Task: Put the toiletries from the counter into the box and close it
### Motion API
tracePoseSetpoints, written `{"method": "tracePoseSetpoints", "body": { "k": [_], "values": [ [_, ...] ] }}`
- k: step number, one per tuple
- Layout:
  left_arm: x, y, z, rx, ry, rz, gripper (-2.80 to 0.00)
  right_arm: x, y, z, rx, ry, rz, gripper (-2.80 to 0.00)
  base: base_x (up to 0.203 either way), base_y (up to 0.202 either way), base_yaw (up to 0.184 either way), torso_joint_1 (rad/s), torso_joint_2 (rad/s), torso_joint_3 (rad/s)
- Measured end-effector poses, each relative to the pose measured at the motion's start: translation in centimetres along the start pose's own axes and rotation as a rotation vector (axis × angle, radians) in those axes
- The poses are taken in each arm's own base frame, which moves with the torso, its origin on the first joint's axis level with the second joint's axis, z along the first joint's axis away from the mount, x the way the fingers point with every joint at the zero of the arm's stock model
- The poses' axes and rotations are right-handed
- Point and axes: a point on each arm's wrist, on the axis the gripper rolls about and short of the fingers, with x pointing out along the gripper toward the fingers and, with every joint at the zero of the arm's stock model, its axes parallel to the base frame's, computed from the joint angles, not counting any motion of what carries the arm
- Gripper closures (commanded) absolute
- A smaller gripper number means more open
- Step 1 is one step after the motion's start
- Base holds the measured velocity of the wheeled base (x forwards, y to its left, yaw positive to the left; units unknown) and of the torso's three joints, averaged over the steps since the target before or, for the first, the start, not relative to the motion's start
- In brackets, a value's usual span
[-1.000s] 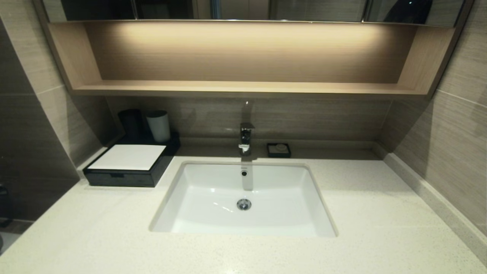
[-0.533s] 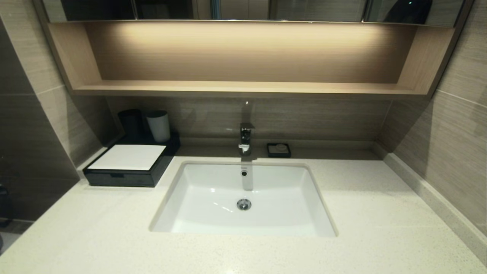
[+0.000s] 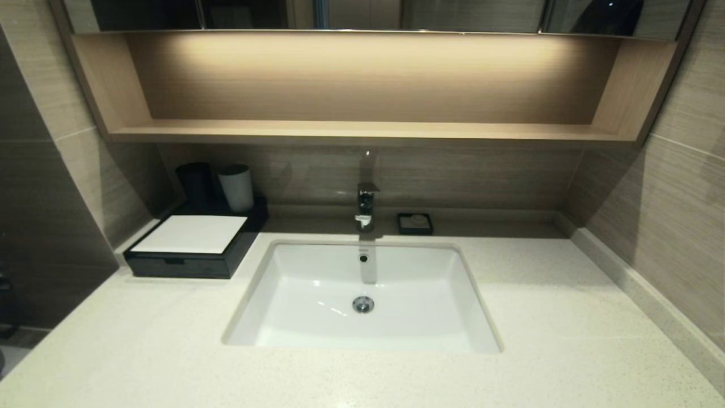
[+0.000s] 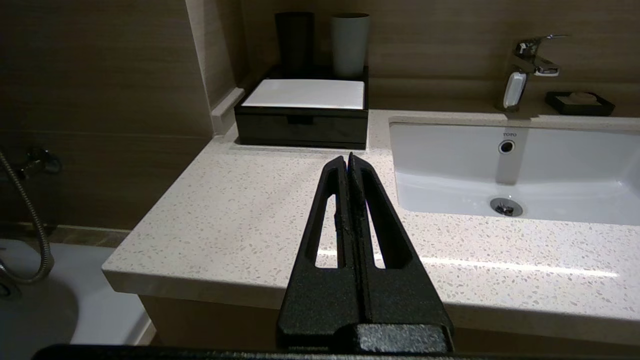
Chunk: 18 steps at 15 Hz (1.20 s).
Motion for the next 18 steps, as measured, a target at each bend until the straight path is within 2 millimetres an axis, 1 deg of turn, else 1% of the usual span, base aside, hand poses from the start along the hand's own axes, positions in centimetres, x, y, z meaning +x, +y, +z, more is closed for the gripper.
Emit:
{"method": "tracePoseSetpoints", "body": {
  "k": [3, 6, 10, 18],
  "values": [
    [0.3, -0.2, -1.0, 0.005, 0.032, -0.049, 0.00, 0.0, 0.0, 0.0, 0.000, 0.000, 0.000, 0.00, 0.000, 0.000, 0.000, 0.000, 0.00, 0.000],
    [0.6, -0.2, -1.8, 0.009, 0.046, -0.054, 0.00, 0.0, 0.0, 0.0, 0.000, 0.000, 0.000, 0.00, 0.000, 0.000, 0.000, 0.000, 0.00, 0.000],
    [1.0, -0.3, -2.8, 0.014, 0.023, -0.054, 0.00, 0.0, 0.0, 0.0, 0.000, 0.000, 0.000, 0.00, 0.000, 0.000, 0.000, 0.000, 0.00, 0.000],
    [1.0, -0.3, -3.6, 0.023, 0.082, -0.058, 0.00, 0.0, 0.0, 0.0, 0.000, 0.000, 0.000, 0.00, 0.000, 0.000, 0.000, 0.000, 0.00, 0.000]
  ]
}}
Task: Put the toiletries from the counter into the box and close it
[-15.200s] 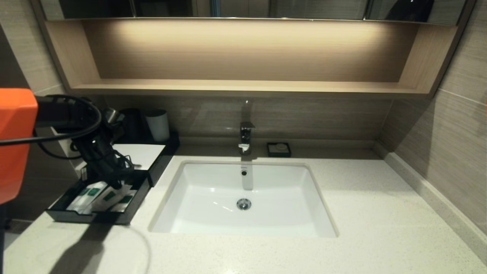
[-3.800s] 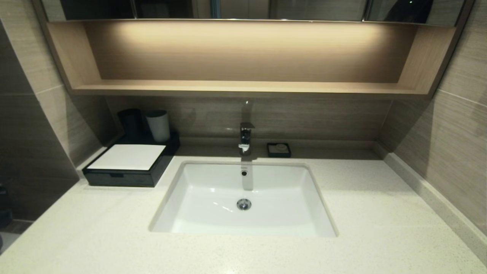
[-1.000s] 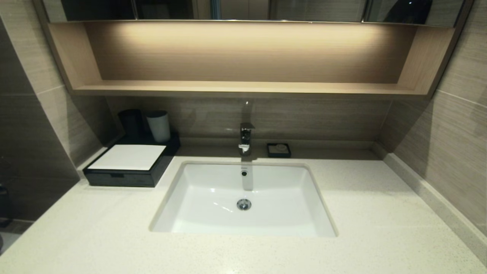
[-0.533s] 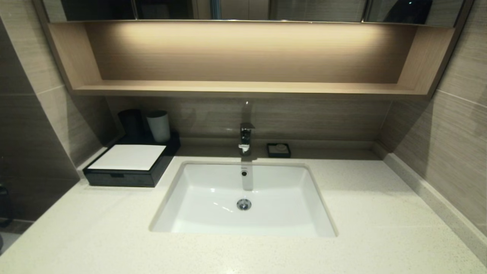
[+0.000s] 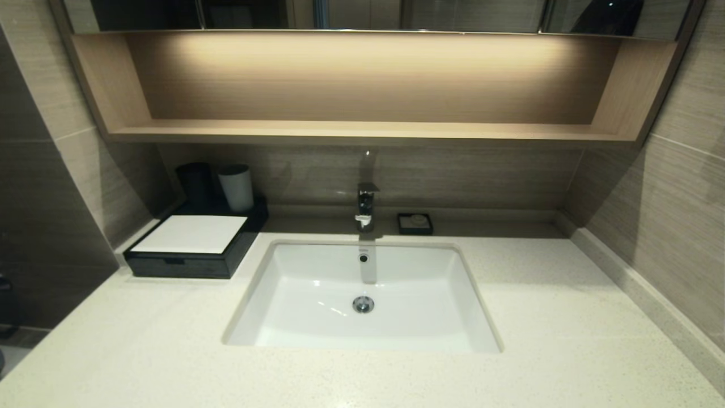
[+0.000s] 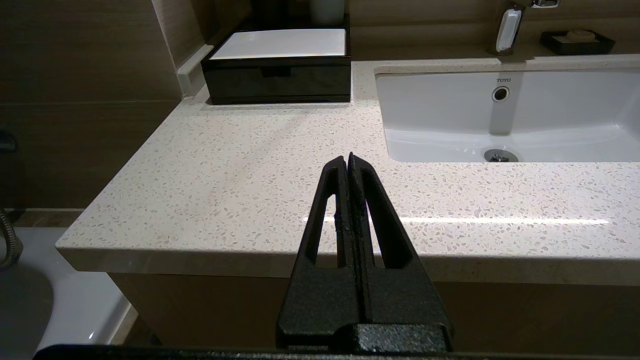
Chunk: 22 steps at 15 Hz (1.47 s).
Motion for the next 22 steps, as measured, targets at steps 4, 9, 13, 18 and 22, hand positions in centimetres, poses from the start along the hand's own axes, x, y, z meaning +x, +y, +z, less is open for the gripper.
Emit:
{"method": "tracePoseSetpoints", "body": {
  "k": [4, 9, 13, 18, 22],
  "values": [
    [0.00, 0.00, 0.00, -0.012, -0.001, 0.000, 0.00, 0.00, 0.00, 0.00, 0.000, 0.000, 0.000, 0.00, 0.000, 0.000, 0.000, 0.000, 0.00, 0.000],
    [0.00, 0.00, 0.01, -0.017, -0.002, -0.002, 0.00, 0.00, 0.00, 0.00, 0.000, 0.000, 0.000, 0.00, 0.000, 0.000, 0.000, 0.000, 0.00, 0.000],
    [0.00, 0.00, 0.01, -0.017, -0.002, -0.002, 0.00, 0.00, 0.00, 0.00, 0.000, 0.000, 0.000, 0.00, 0.000, 0.000, 0.000, 0.000, 0.00, 0.000],
    [0.00, 0.00, 0.01, -0.017, -0.001, -0.002, 0.00, 0.00, 0.00, 0.00, 0.000, 0.000, 0.000, 0.00, 0.000, 0.000, 0.000, 0.000, 0.00, 0.000],
    [0.00, 0.00, 0.01, -0.017, -0.001, -0.002, 0.00, 0.00, 0.00, 0.00, 0.000, 0.000, 0.000, 0.00, 0.000, 0.000, 0.000, 0.000, 0.00, 0.000]
  ]
}}
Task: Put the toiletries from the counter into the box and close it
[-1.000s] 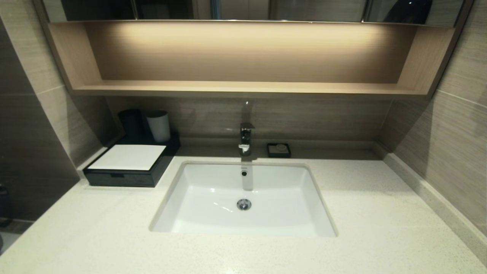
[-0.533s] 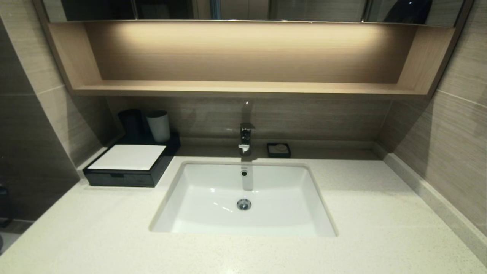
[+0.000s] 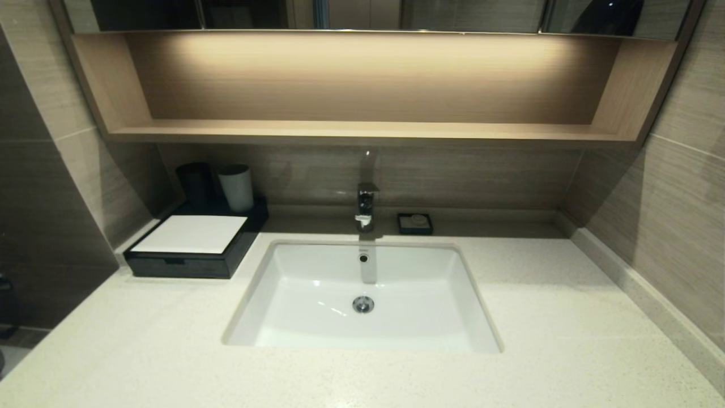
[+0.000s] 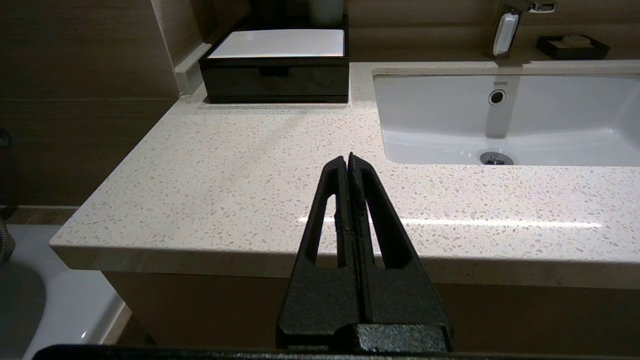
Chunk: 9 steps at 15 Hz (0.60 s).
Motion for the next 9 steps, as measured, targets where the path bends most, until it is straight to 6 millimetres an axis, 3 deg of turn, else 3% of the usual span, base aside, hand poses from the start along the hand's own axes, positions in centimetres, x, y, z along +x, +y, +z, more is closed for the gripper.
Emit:
{"method": "tracePoseSetpoints", "body": {
  "k": [9],
  "values": [
    [0.00, 0.00, 0.00, 0.000, 0.000, -0.001, 0.00, 0.00, 0.00, 0.00, 0.000, 0.000, 0.000, 0.00, 0.000, 0.000, 0.000, 0.000, 0.00, 0.000]
  ]
}}
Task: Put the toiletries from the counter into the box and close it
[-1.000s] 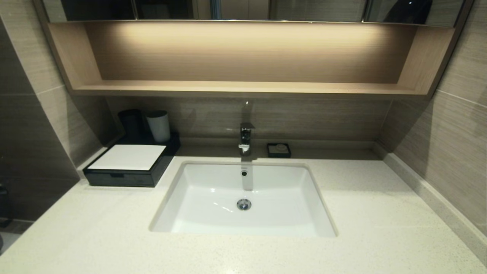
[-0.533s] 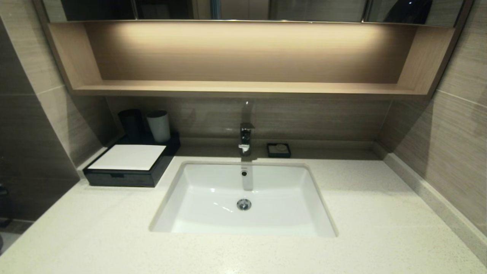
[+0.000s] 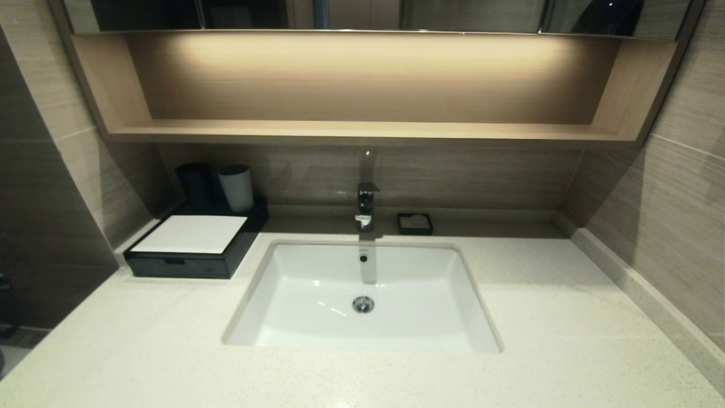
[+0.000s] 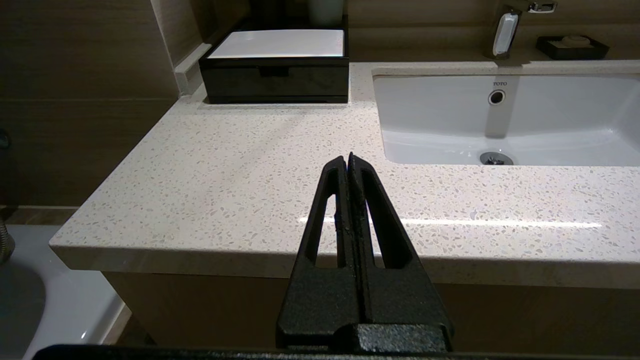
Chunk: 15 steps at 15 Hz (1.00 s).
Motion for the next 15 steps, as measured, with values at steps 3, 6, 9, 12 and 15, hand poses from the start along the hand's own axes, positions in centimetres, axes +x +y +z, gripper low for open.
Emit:
{"method": "tracePoseSetpoints", "body": {
  "k": [3, 6, 9, 12, 15],
  "values": [
    [0.00, 0.00, 0.00, 0.000, 0.000, 0.000, 0.00, 0.00, 0.00, 0.00, 0.000, 0.000, 0.000, 0.00, 0.000, 0.000, 0.000, 0.000, 0.00, 0.000],
    [0.00, 0.00, 0.00, 0.000, 0.000, 0.001, 0.00, 0.00, 0.00, 0.00, 0.000, 0.000, 0.000, 0.00, 0.000, 0.000, 0.000, 0.000, 0.00, 0.000],
    [0.00, 0.00, 0.00, 0.000, 0.000, 0.001, 0.00, 0.00, 0.00, 0.01, -0.001, -0.001, 0.000, 0.00, 0.000, 0.000, 0.000, 0.000, 0.00, 0.000],
    [0.00, 0.00, 0.00, 0.000, 0.000, 0.001, 0.00, 0.00, 0.00, 0.01, -0.001, -0.001, 0.000, 0.00, 0.000, 0.000, 0.000, 0.000, 0.00, 0.000],
    [0.00, 0.00, 0.00, 0.000, 0.000, 0.001, 0.00, 0.00, 0.00, 0.01, -0.001, -0.001, 0.000, 0.00, 0.000, 0.000, 0.000, 0.000, 0.00, 0.000]
  ]
}}
